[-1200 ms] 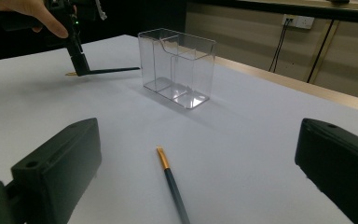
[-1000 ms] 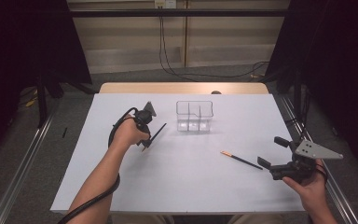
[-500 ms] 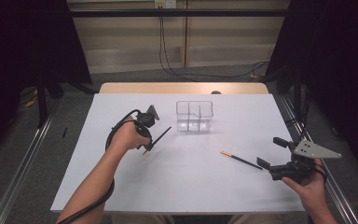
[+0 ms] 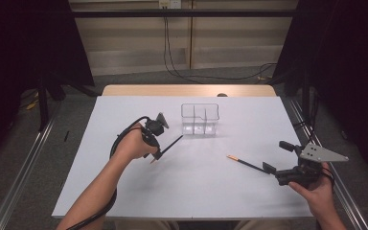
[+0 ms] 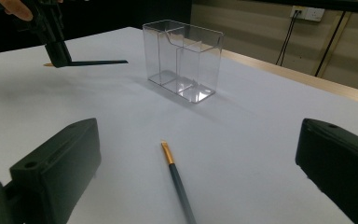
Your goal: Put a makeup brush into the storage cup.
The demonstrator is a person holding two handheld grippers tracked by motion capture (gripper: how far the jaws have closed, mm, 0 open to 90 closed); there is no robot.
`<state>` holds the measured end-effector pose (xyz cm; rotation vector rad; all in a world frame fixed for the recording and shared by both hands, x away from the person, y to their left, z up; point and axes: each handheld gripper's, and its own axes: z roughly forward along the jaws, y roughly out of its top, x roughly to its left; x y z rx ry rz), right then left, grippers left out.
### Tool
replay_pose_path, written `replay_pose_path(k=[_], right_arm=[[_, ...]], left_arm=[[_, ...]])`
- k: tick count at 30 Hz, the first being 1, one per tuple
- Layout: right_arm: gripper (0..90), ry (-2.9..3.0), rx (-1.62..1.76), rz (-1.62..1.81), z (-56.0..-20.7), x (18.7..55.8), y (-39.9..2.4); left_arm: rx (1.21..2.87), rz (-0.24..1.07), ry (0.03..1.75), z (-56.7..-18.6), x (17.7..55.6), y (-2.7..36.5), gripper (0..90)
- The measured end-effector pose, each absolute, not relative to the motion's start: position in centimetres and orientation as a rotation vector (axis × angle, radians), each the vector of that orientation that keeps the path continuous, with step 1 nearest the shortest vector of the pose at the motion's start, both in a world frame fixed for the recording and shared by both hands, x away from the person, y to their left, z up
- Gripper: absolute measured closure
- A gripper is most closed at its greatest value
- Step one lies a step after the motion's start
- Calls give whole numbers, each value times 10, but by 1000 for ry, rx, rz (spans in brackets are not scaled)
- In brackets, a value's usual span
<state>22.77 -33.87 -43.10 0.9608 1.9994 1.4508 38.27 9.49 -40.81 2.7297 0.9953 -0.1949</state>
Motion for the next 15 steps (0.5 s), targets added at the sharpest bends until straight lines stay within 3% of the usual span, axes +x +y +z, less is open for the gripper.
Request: replay_pose_path(k=[15], right_arm=[[0, 2088, 925, 1462, -433, 233, -328]], left_arm=[[2785, -205, 781, -399, 368, 65, 842]])
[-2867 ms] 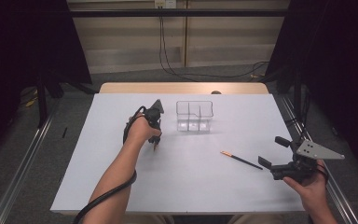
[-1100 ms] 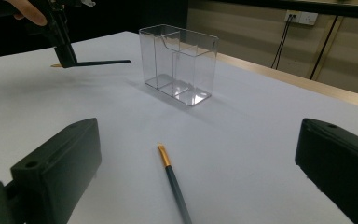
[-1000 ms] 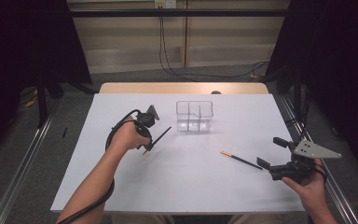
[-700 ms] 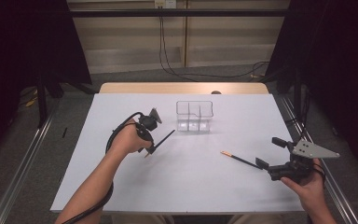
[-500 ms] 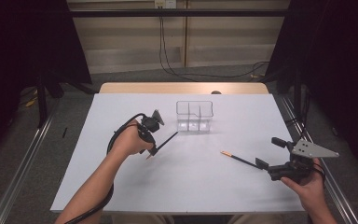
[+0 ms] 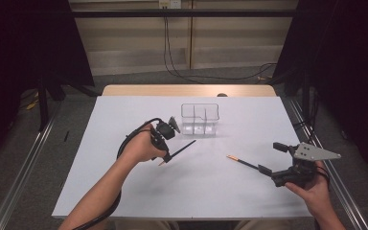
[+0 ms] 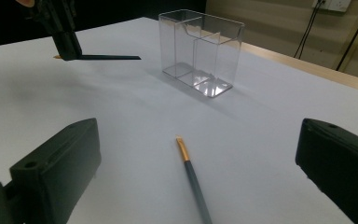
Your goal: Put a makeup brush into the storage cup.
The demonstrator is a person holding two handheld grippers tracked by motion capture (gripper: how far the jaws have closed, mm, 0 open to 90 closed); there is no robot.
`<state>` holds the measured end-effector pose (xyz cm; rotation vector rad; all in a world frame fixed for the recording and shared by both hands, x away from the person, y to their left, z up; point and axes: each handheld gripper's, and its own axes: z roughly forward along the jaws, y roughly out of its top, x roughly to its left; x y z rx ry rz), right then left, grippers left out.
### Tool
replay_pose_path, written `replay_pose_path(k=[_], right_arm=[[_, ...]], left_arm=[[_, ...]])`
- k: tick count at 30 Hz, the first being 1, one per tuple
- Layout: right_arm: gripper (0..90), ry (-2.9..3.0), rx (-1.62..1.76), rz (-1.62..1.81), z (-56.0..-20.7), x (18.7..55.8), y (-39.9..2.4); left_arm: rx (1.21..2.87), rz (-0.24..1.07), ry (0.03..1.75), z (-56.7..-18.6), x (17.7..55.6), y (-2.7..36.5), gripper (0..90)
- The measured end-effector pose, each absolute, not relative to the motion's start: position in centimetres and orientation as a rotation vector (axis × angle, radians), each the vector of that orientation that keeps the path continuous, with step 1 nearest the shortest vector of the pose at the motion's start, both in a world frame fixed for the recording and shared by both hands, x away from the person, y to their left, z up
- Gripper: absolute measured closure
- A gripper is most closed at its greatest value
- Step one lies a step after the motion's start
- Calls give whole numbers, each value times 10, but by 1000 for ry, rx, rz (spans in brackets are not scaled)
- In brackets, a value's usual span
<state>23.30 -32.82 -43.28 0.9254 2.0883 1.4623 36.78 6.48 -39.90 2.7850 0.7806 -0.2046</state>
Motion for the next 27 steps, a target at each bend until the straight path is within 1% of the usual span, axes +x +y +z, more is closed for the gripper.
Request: replay_pose_path(k=[13, 27], right_arm=[[0, 2152, 916, 1481, -431, 238, -323], [0, 2277, 839, 1483, -429, 254, -302]], left_arm=[[2793, -220, 689, -391, 361, 46, 842], [2803, -246, 585, -388, 355, 30, 842]])
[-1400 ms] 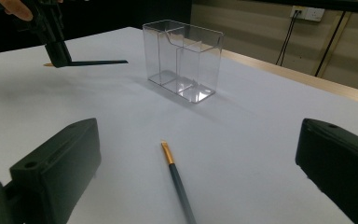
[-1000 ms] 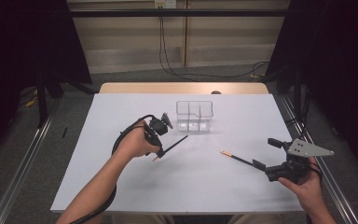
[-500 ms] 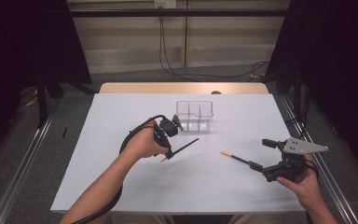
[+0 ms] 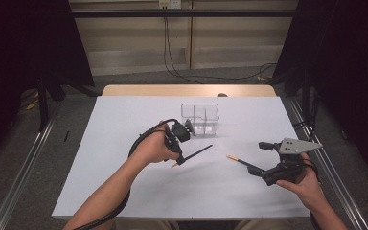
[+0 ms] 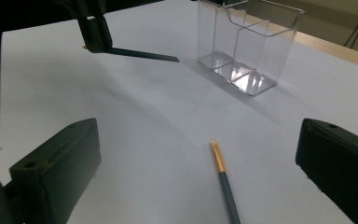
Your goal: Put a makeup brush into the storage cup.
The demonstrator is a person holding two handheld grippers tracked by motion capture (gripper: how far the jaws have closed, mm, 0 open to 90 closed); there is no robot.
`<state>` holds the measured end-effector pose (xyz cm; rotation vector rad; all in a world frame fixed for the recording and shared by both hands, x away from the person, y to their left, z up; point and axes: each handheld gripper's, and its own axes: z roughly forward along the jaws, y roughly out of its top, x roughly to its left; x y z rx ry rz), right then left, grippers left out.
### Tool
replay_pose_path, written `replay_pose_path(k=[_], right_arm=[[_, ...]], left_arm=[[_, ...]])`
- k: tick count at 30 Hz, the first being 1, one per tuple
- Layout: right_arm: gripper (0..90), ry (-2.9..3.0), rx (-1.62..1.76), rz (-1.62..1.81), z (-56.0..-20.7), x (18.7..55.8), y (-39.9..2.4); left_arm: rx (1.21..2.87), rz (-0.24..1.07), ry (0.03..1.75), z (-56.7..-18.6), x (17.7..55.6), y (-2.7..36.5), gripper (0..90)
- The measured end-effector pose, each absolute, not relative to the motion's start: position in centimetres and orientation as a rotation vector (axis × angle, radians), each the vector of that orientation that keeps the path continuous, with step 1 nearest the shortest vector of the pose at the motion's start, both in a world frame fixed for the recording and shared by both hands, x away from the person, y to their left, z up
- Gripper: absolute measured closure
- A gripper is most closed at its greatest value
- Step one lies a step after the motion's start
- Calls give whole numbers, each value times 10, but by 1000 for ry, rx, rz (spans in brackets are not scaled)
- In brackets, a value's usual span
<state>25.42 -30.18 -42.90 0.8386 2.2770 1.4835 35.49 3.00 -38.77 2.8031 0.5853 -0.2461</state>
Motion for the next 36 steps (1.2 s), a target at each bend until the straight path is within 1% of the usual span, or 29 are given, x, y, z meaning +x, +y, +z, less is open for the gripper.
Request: replay_pose_path(k=[7, 18, 30, 36], right_arm=[[0, 2357, 799, 1452, -426, 266, -285], [0, 2466, 720, 1379, -423, 279, -262], [3, 2528, 673, 1314, -421, 292, -247], [28, 2609, 605, 1226, -419, 297, -239]], left_arm=[[2796, -279, 553, -387, 351, 25, 842], [2800, -275, 498, -387, 347, 16, 841], [2811, -277, 439, -385, 343, 1, 842], [2809, -278, 428, -387, 342, -4, 841]])
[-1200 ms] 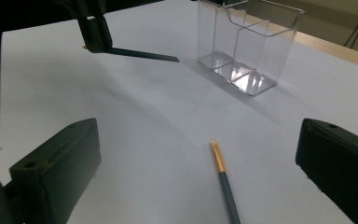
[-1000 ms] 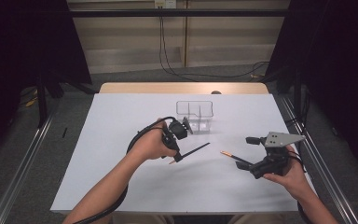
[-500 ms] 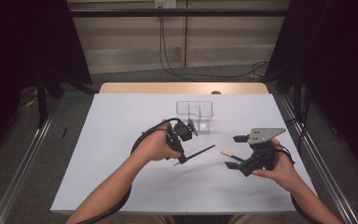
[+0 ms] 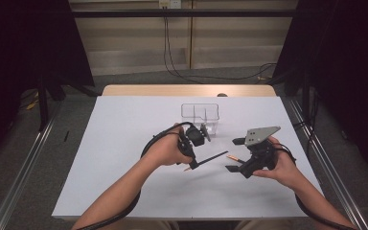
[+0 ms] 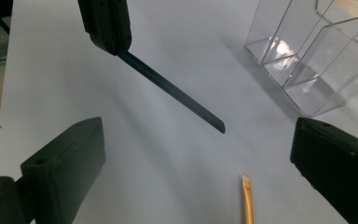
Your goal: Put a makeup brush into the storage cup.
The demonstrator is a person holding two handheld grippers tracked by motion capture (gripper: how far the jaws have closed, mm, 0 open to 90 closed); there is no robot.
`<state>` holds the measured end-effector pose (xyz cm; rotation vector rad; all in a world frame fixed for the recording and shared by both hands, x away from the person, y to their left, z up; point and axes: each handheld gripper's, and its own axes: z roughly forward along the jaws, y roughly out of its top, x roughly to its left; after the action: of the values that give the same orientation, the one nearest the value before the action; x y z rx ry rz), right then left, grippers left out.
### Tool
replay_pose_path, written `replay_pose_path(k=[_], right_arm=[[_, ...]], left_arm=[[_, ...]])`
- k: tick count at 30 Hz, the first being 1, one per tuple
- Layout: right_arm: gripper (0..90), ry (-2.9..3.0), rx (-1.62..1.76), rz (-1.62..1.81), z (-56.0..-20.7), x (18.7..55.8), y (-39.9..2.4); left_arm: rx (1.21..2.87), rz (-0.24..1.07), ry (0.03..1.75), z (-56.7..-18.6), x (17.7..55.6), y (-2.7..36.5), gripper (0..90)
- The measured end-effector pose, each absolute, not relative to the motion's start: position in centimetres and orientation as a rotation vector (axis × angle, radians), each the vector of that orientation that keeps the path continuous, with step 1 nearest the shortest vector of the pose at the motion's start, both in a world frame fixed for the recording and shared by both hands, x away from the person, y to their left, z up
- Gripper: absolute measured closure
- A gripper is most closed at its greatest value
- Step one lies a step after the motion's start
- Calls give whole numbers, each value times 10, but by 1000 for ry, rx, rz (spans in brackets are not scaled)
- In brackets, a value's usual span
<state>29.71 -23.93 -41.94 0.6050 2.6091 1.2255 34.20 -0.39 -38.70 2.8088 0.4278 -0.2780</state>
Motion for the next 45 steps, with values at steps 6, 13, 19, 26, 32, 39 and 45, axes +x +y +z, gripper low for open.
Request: replay_pose_path(k=[6, 13, 19, 26, 32, 39, 45], right_arm=[[44, 2685, 541, 1100, -417, 301, -228], [91, 2756, 470, 987, -414, 307, -217], [144, 2791, 459, 959, -410, 313, -215], [273, 2829, 435, 938, -407, 319, -210], [347, 2856, 385, 922, -408, 320, -206], [407, 2863, 314, 916, -407, 319, -200], [463, 2867, 265, 931, -406, 318, -195]], left_arm=[[2813, -279, 412, -386, 342, -7, 841], [2825, -277, 392, -387, 342, -9, 841], [2819, -274, 378, -385, 343, -11, 841], [2821, -277, 365, -385, 342, -15, 841], [2823, -279, 348, -384, 342, -18, 841], [2815, -284, 349, -384, 342, -18, 841], [2815, -289, 339, -384, 341, -19, 841]])
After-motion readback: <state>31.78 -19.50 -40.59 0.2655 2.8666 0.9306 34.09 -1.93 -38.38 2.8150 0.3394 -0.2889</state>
